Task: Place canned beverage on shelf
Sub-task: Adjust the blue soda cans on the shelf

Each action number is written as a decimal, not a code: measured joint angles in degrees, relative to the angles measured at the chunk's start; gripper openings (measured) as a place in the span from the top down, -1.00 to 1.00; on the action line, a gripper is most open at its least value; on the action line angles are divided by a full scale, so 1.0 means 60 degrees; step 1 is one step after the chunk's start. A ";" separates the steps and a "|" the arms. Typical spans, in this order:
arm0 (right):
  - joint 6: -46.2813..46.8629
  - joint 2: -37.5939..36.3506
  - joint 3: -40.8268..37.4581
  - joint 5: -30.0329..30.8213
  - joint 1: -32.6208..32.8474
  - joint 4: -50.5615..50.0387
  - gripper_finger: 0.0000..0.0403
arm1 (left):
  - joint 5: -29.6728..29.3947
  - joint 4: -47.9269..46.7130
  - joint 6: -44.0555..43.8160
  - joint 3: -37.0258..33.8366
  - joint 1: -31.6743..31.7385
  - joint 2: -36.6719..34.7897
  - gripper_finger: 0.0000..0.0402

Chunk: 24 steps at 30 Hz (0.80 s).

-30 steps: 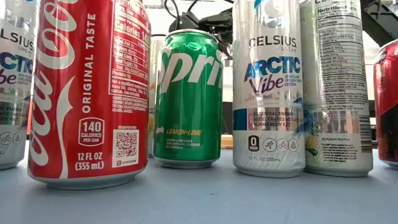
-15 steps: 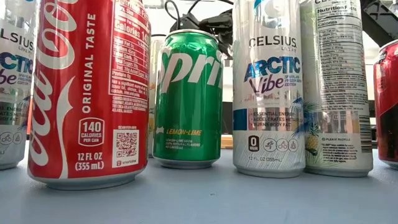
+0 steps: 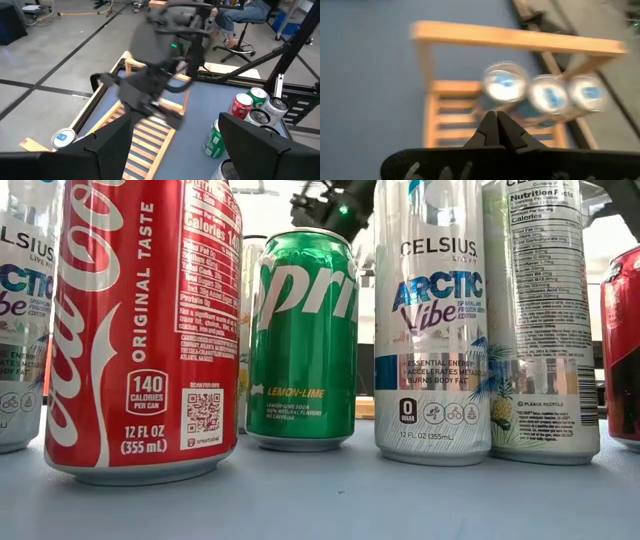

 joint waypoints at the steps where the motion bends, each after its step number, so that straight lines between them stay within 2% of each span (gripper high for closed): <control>1: 0.0017 -0.0094 -0.0226 0.0079 -0.0140 0.0304 1.00 | 0.0002 -0.0005 0.0000 0.0000 0.0000 0.0000 -0.39; 11: 0.0220 0.0415 -0.1543 -0.0262 -0.1008 0.1832 1.00 | -0.0014 -0.0011 -0.0025 0.0000 0.0000 0.0000 -0.39; 19: 0.0106 0.0805 -0.1548 -0.0289 -0.1284 0.2509 1.00 | -0.0245 -0.0012 -0.0133 0.0000 0.0004 -0.0004 -0.39; 24: 0.0049 0.0911 -0.1555 -0.0678 -0.1467 0.2789 1.00 | -0.0299 -0.0015 -0.0133 0.0000 0.0004 -0.0004 -0.39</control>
